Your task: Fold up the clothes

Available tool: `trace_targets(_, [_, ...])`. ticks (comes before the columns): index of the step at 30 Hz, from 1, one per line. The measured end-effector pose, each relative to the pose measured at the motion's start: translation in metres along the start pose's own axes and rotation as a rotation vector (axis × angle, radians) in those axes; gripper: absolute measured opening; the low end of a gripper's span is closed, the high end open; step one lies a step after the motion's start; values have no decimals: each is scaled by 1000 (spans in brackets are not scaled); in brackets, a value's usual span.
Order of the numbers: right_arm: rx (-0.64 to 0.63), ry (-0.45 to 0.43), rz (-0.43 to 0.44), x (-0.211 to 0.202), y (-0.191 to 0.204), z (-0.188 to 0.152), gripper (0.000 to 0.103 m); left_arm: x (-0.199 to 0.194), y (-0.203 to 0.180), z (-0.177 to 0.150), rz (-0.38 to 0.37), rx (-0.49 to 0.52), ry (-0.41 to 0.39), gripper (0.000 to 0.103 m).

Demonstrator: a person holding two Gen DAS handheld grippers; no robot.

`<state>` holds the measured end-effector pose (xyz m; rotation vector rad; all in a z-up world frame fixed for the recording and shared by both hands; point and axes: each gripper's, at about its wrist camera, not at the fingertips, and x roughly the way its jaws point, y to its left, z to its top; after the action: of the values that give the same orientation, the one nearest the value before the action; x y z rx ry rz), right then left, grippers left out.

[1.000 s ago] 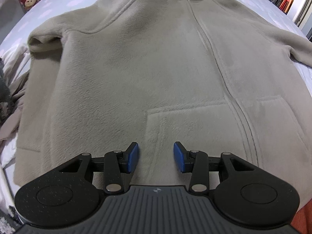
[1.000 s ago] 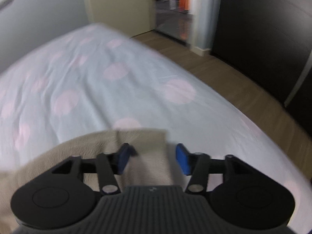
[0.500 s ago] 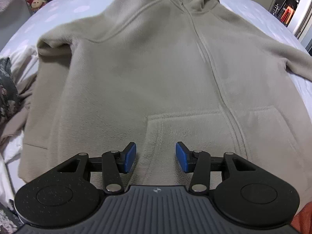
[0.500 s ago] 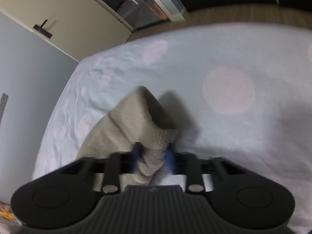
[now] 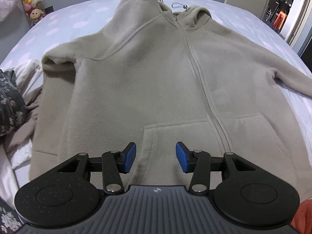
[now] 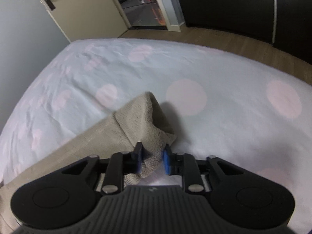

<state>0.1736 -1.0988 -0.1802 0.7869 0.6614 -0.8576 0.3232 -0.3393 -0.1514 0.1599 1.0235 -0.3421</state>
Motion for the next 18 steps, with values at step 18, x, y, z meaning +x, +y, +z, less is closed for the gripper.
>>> trace_targets(18, [-67,88,380,-113,73,-165,41,-31,144,9,156,-96,52,44])
